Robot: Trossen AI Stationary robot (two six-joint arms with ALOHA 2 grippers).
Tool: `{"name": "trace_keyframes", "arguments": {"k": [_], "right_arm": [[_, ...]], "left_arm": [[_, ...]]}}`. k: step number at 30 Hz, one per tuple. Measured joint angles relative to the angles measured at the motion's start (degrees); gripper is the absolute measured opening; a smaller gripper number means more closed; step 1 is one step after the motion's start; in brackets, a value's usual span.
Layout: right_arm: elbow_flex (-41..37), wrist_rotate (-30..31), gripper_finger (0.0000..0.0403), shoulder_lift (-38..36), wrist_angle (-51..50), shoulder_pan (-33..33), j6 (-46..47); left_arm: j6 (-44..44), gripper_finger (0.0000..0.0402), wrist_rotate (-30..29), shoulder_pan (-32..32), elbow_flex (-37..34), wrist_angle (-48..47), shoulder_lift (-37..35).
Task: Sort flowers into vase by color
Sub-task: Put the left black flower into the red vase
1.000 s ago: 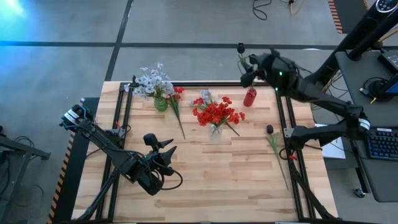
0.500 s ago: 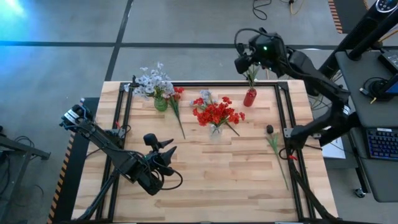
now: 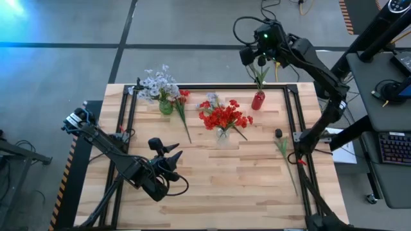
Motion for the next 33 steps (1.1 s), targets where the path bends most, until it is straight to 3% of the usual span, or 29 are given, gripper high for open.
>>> {"name": "trace_keyframes", "arguments": {"k": [7,21,33], "right_arm": [[2.92,-3.43,0.035,4.24,-2.04,-1.02,-0.02],[3.2,-2.99,0.0347,6.89,-1.62,-1.3,-1.65],[3.2,-2.99,0.0288,7.31,-1.18,-1.39,-1.79]], "left_arm": [[-0.02,0.0136,0.03,0.0,0.0,0.0,0.0],[-0.04,0.0136,0.04,0.0,0.0,0.0,0.0],[-0.44,0.0136,0.04,0.0,0.0,0.0,0.0]]}}
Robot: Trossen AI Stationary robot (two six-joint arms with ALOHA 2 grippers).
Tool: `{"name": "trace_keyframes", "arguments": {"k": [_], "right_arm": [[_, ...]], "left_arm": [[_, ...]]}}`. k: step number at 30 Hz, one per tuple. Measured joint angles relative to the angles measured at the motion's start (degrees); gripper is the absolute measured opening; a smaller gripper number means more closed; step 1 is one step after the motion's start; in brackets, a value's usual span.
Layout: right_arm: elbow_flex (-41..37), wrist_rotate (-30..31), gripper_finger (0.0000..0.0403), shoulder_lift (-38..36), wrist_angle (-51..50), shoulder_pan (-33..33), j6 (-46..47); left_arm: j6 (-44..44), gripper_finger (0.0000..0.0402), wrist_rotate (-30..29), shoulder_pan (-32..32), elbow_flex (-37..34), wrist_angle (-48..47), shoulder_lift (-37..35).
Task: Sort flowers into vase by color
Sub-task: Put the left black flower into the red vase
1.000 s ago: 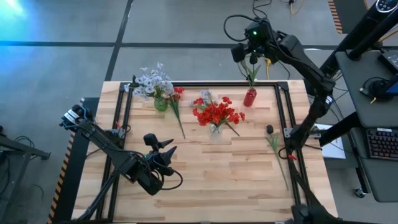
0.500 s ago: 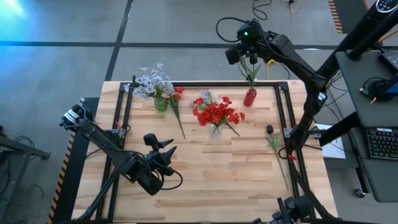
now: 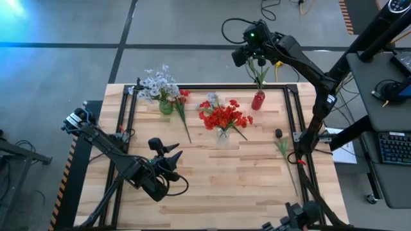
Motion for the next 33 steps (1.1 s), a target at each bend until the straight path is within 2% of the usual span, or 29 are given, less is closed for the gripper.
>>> {"name": "trace_keyframes", "arguments": {"k": [17,33], "right_arm": [[0.0,0.01,0.0201,-2.28,-1.89,0.0,-0.15],[0.0,0.01,0.0191,-1.1,-1.16,0.0,-0.76]], "left_arm": [[0.0,0.0136,0.0,0.0,0.0,0.0,0.0],[0.0,0.0136,0.0,0.0,0.0,-0.01,0.0]]}}
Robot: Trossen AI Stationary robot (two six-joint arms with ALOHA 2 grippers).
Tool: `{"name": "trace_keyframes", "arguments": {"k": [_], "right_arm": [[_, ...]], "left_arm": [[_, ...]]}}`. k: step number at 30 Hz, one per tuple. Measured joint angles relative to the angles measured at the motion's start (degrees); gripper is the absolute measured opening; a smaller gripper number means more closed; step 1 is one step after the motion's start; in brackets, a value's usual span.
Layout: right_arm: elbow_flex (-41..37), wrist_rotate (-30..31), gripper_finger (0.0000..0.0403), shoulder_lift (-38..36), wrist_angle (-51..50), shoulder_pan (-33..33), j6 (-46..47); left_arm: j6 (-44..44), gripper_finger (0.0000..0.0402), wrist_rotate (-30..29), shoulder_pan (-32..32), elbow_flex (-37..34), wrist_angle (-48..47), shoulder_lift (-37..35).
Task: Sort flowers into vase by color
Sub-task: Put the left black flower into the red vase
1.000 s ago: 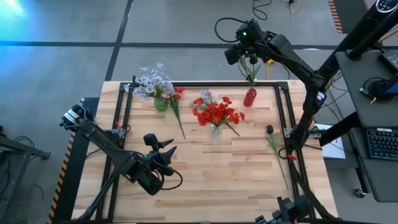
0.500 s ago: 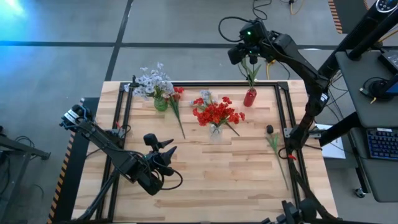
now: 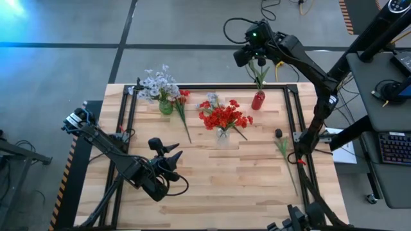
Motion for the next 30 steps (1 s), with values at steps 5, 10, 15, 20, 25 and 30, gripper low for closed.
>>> {"name": "trace_keyframes", "arguments": {"k": [5,10,15,20,25,30], "right_arm": [[0.0,-0.01,0.0164,-0.33,-0.02,0.0,-0.04],[0.0,-0.08,0.0121,-0.86,-0.67,0.02,-0.66],[0.0,-0.25,0.0083,-1.39,-0.9,0.04,-0.93],[0.0,-0.47,0.0062,-2.33,-1.23,0.15,-1.03],[0.0,-0.51,0.006,-4.11,-2.78,0.17,-0.75],[0.0,-0.63,0.0072,-5.88,-5.02,0.17,0.37]], "left_arm": [[0.0,0.0136,0.0,0.0,0.0,-0.01,0.0],[0.0,0.0136,0.0,0.0,0.0,-0.01,0.0],[0.0,0.0136,0.0,0.0,0.0,-0.01,0.0],[0.0,0.0136,0.0,0.0,0.0,-0.07,0.0],[0.0,0.0136,0.0,0.0,0.0,-0.23,0.0],[0.0,0.0136,0.0,0.0,0.0,-0.23,0.0]]}}
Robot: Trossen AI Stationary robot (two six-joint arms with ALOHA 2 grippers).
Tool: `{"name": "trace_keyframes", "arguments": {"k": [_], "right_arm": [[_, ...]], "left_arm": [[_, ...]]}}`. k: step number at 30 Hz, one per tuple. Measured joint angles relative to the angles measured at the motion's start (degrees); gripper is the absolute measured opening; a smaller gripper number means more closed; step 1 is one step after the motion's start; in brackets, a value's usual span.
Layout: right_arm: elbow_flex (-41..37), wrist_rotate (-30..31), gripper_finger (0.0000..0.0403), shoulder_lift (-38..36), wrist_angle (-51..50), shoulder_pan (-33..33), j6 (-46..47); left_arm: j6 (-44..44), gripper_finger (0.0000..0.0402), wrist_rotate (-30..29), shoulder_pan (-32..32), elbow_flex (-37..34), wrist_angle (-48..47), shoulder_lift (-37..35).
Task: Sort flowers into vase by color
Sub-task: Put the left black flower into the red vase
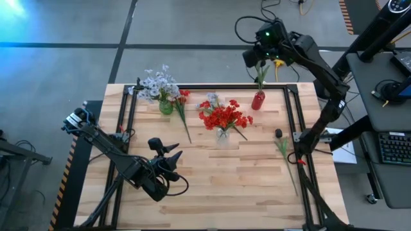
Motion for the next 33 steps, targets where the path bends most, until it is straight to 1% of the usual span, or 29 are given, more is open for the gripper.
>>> {"name": "trace_keyframes", "arguments": {"k": [16,27,33], "right_arm": [[0.0,0.06,0.0153,-1.01,-5.22,1.78,0.96],[0.0,0.17,0.0191,-1.11,-9.52,2.27,2.89],[0.0,0.17,0.0199,-1.81,-9.51,2.27,3.17]], "left_arm": [[0.0,0.0136,0.0,0.0,-0.02,-0.09,0.0],[0.0,0.0136,0.0,0.0,0.0,-0.2,0.0],[0.0,0.0136,0.0,0.0,-0.02,-0.2,0.0]]}}
